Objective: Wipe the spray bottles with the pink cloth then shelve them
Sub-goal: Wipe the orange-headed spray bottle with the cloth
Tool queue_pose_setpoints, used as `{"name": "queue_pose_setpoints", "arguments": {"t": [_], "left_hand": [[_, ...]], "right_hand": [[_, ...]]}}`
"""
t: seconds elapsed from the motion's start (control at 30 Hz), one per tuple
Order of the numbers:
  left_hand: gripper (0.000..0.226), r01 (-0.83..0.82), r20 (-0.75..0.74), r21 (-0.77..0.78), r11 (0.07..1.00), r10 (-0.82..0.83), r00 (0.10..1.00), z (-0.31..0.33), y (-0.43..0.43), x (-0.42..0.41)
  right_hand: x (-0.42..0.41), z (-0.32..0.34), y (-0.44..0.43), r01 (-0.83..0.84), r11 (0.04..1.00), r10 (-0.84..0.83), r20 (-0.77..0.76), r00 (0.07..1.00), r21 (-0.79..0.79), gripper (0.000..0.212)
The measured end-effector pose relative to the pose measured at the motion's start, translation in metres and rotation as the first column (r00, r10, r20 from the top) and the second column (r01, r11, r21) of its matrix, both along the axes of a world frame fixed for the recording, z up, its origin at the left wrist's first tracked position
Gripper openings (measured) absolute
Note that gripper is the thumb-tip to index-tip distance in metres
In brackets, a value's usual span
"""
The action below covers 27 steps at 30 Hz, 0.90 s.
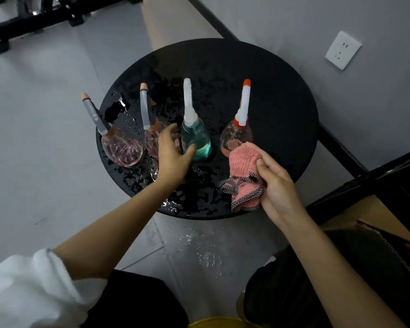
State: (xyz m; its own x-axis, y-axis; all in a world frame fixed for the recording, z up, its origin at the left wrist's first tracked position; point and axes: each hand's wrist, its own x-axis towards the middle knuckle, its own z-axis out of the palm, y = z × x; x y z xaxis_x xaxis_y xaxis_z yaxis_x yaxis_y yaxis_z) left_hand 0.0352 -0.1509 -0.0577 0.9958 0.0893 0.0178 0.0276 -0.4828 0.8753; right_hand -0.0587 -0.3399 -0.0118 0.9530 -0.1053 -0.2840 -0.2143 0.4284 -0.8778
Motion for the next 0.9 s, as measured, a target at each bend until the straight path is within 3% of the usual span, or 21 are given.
{"name": "queue_pose_setpoints", "arguments": {"t": [0.1, 0.27, 0.4, 0.6, 0.77, 0.9], "left_hand": [[0.036, -0.067, 0.145, -0.013, 0.998, 0.068, 0.987, 0.001, -0.006, -0.033], [0.031, 0.181, 0.121, -0.016, 0.983, -0.177, 0.977, 0.010, -0.034, -0.045], [0.058, 0.295, 0.005, -0.011, 0.956, -0.295, 0.956, 0.015, -0.067, -0.025], [0.102, 0.319, -0.176, 0.031, 0.947, -0.309, 0.935, 0.000, -0.100, 0.017], [0.115, 0.318, -0.222, 0.113, 0.941, -0.288, 0.932, -0.030, -0.096, 0.033], [0.116, 0.329, -0.281, -0.042, 0.944, -0.327, 0.902, -0.035, -0.091, 0.028]], "right_hand": [[-0.002, 0.002, -0.002, 0.025, 1.000, -0.025, -0.010, 1.000, 0.018, 0.036], [-0.006, 0.004, -0.010, 0.071, 0.996, -0.070, -0.008, 0.997, 0.049, 0.035], [-0.010, 0.005, -0.026, 0.140, 0.986, -0.138, -0.031, 0.990, 0.095, 0.036], [-0.008, 0.010, -0.044, 0.203, 0.963, -0.197, -0.053, 0.979, 0.175, 0.035], [-0.006, 0.011, -0.049, 0.206, 0.957, -0.201, -0.045, 0.979, 0.205, 0.035], [-0.006, 0.013, -0.052, 0.205, 0.953, -0.203, -0.031, 0.979, 0.225, 0.035]]}}
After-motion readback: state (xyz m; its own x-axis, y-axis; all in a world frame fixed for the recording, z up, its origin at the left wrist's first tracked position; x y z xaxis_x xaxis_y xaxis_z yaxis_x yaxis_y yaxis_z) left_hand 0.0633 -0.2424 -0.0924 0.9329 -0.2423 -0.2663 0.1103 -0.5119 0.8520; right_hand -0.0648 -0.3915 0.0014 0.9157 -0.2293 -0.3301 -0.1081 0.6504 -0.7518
